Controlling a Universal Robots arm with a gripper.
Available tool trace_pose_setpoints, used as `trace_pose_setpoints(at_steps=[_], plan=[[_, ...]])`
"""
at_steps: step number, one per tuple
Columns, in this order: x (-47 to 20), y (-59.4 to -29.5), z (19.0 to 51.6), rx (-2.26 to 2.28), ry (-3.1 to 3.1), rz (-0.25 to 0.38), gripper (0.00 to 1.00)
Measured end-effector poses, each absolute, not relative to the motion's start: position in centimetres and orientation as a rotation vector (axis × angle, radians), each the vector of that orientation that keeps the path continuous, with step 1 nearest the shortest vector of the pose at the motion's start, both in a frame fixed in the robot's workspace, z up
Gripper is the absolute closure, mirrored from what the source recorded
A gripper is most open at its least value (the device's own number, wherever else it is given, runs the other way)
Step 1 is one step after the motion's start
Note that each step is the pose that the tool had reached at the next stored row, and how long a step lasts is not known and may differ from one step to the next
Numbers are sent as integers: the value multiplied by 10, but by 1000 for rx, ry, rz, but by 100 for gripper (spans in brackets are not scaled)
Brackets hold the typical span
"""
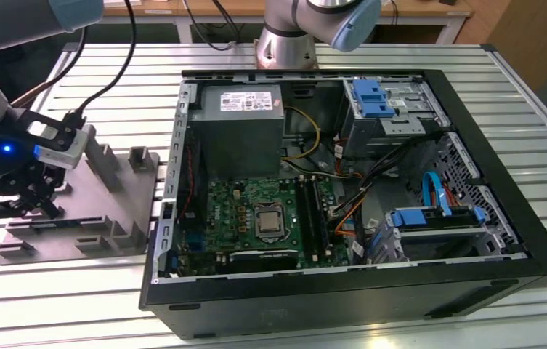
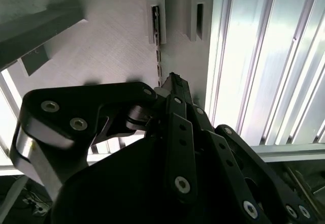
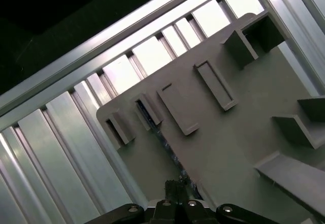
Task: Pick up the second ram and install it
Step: 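Pick up the second ram and move it above second insertion slot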
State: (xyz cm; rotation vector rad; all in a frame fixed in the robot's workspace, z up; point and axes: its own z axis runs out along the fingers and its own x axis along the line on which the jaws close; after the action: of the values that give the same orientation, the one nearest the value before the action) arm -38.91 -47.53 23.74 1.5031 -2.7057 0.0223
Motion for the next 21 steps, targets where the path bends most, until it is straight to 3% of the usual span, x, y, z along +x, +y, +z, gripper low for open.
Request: trace_pose_setpoints(at_steps=[21], plan=[[-389,-475,237,1654,-2617,26,89]])
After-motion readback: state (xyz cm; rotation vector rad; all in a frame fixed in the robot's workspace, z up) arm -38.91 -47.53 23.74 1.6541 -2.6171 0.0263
